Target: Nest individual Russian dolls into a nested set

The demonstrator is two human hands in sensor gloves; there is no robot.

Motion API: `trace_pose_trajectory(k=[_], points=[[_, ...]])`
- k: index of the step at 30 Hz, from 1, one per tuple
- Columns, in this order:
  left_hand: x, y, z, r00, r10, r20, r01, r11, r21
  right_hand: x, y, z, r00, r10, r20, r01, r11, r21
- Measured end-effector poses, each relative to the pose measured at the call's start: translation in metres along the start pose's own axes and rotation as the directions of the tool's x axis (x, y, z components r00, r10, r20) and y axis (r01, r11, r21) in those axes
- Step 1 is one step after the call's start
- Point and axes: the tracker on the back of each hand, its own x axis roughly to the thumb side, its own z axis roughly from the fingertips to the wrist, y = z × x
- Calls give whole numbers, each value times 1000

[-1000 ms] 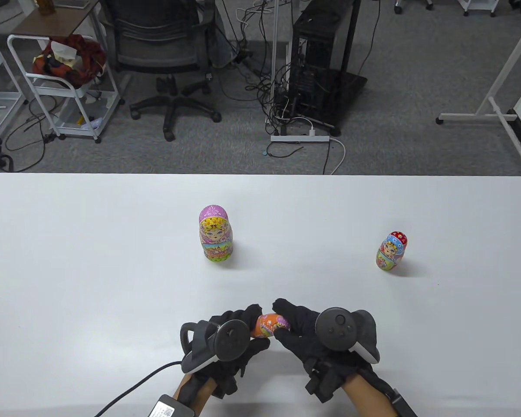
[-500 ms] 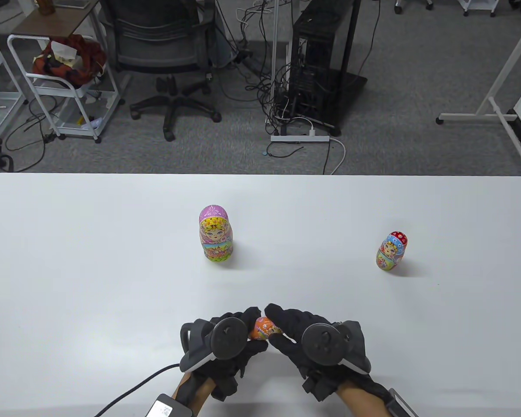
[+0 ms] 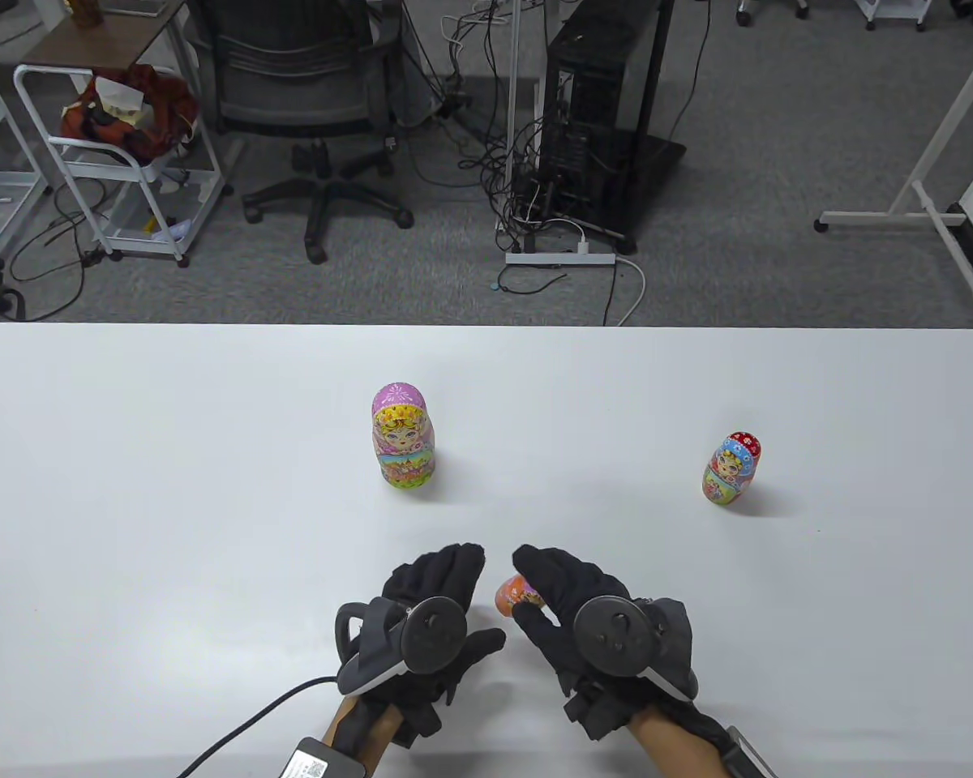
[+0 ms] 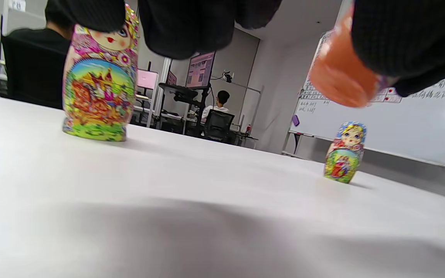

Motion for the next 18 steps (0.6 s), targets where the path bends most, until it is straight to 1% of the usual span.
trace_pose_trajectory(k=[2,4,5,6,8,10,12,14,16,18], points=[[-2,0,-1,998,-59,6,59,998,11,-2,7,-2,994,111,-12,-111,993,37],[-2,-1,-1,995,-104,-7,104,995,12,-4,14,-2,986,168,-15,-166,983,76],[-3,-3,-2,992,-123,-19,123,992,-7,-6,19,-3,983,184,-20,-180,978,108],[-3,-4,-2,992,-127,-24,127,992,-16,-7,21,-3,983,184,-24,-180,977,116],[-6,-8,-4,989,-146,-36,143,987,-70,-11,28,-4,983,179,-40,-171,973,156],[-7,-10,-4,986,-160,-45,154,982,-107,-13,31,-4,984,167,-55,-156,973,167],[-7,-11,-5,985,-169,-47,163,981,-107,-15,34,-5,986,156,-62,-143,973,182],[-7,-10,-5,984,-170,-52,164,981,-107,-16,38,-5,985,162,-55,-146,963,225],[-7,-11,-5,985,-162,-53,156,982,-109,-17,44,-5,976,212,-41,-188,927,324],[-7,-11,-6,985,-165,-52,158,981,-115,-16,45,-6,980,195,-42,-173,936,305]])
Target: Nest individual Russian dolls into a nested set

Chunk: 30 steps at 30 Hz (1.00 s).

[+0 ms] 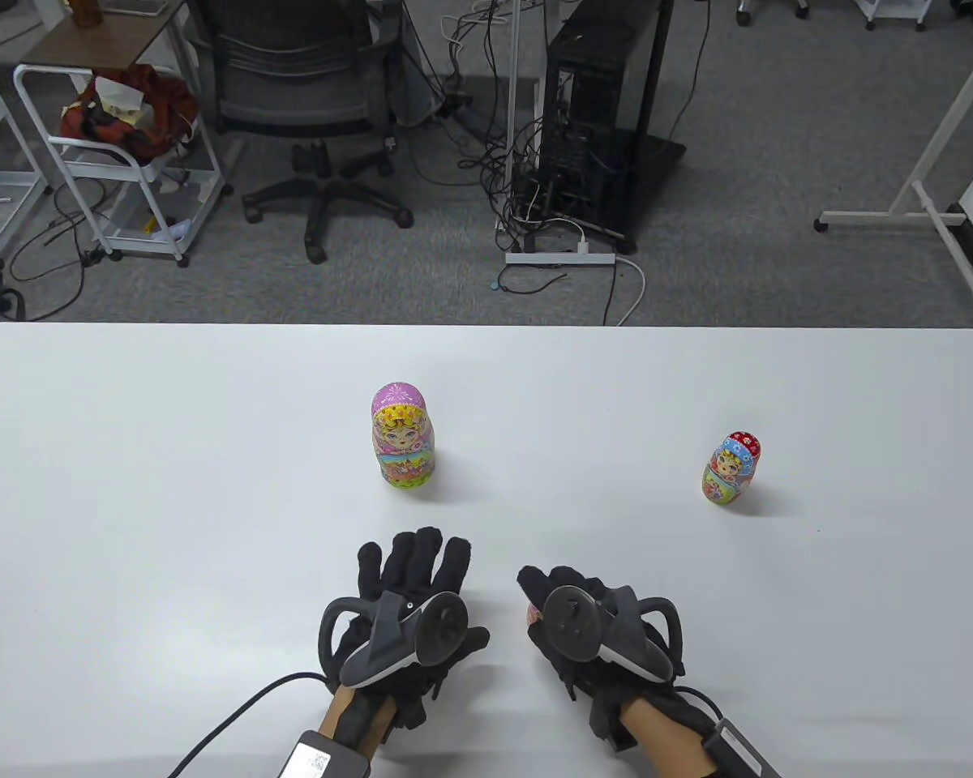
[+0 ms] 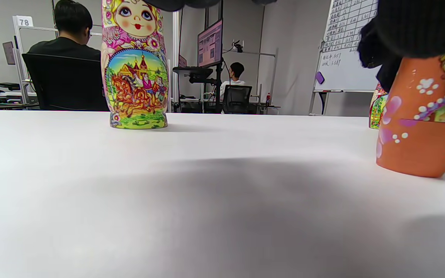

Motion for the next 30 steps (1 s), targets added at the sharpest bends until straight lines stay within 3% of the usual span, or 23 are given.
trace_pose_trajectory(k=[5,7,9,11,13,14,17,22,26,28,30], points=[[1,0,0,1000,4,5,-4,1000,-3,-4,0,0,1000,-12,2,12,999,41],[1,0,0,1000,6,5,-6,1000,1,-11,-10,1,998,-70,-10,70,996,46],[0,0,0,1000,12,4,-12,1000,2,-24,-29,0,984,-163,-70,156,983,-92],[-1,1,0,1000,15,-2,-15,1000,8,-44,-47,-2,963,-191,-190,149,965,-216],[-2,2,1,1000,23,-13,-22,1000,5,-68,-57,-11,911,-193,-364,94,958,-272],[-4,3,0,999,27,-21,-27,1000,0,-80,-60,-19,872,-177,-457,64,965,-253],[-6,3,0,999,36,-34,-36,999,3,-123,-68,-42,705,-3,-709,-73,994,-76],[-8,0,-3,999,29,-42,-30,999,-25,-176,-75,-68,480,59,-875,-143,990,-11],[-9,-4,-5,999,29,-43,-32,998,-56,-199,-63,-81,431,-80,-899,113,993,-34],[-9,-5,-6,999,34,-38,-37,997,-68,-204,-53,-84,440,-125,-889,169,984,-55],[-8,-6,-8,999,30,-37,-32,997,-75,-205,-52,-84,418,-182,-890,128,982,-141]])
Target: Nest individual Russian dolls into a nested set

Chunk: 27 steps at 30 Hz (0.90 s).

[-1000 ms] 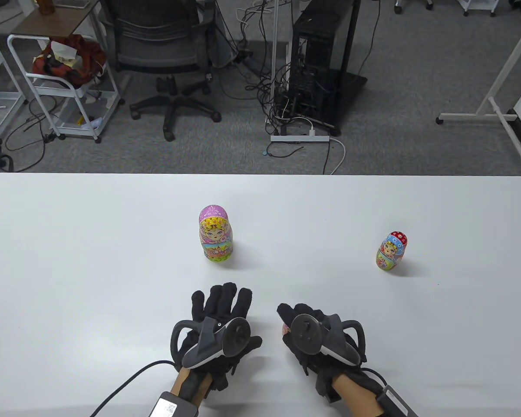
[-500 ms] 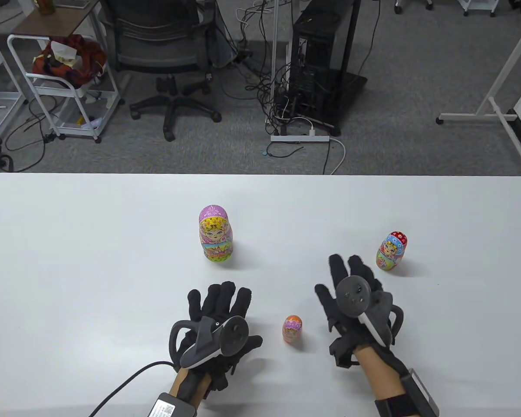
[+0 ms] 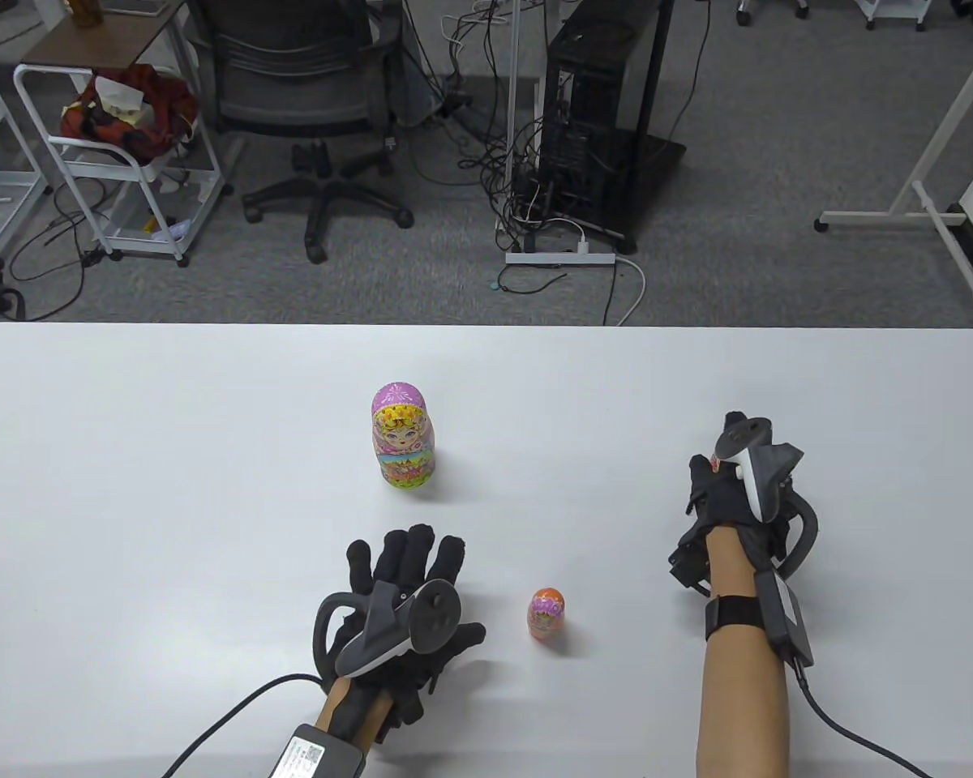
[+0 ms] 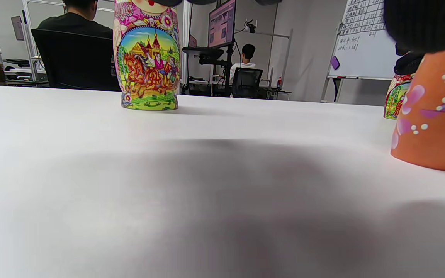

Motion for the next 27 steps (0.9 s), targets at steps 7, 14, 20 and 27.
trace_pose_trajectory(k=[7,14,20,27], points=[[1,0,0,1000,5,4,-5,1000,9,-4,-11,8,991,-86,103,91,995,-45],[-1,1,4,994,110,-7,-109,993,33,-3,-41,67,783,-360,507,368,926,90],[4,11,11,977,213,21,-214,969,120,-13,-54,134,537,-547,642,440,831,339],[11,24,23,965,246,94,-263,922,283,-21,-11,181,286,-681,674,474,712,519]])
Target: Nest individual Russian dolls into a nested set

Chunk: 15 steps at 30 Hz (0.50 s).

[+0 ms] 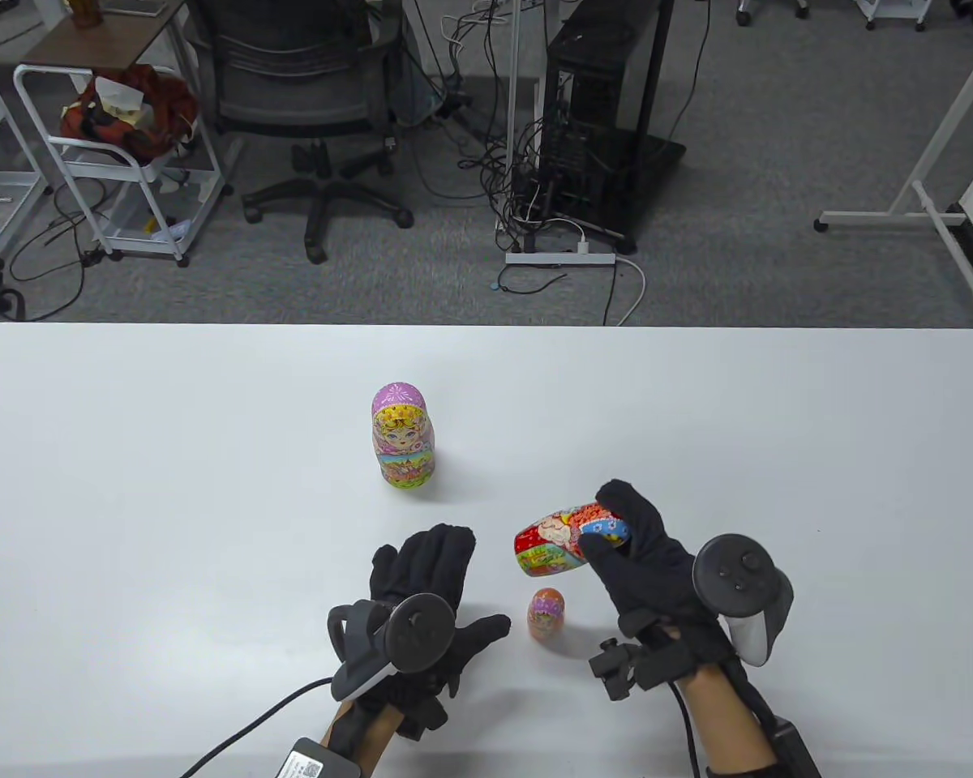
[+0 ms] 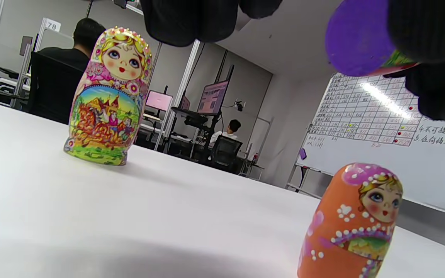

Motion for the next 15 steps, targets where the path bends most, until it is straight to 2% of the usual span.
trace_pose_trajectory(k=[4,10,15], points=[[5,1,1,1000,3,21,-3,1000,-4,4,21,10,993,82,84,-87,995,51],[7,-2,1,999,7,36,-6,1000,-24,6,42,17,987,77,142,-96,987,130],[3,-1,0,998,64,24,-64,998,-3,9,45,19,978,102,183,-120,989,91]])
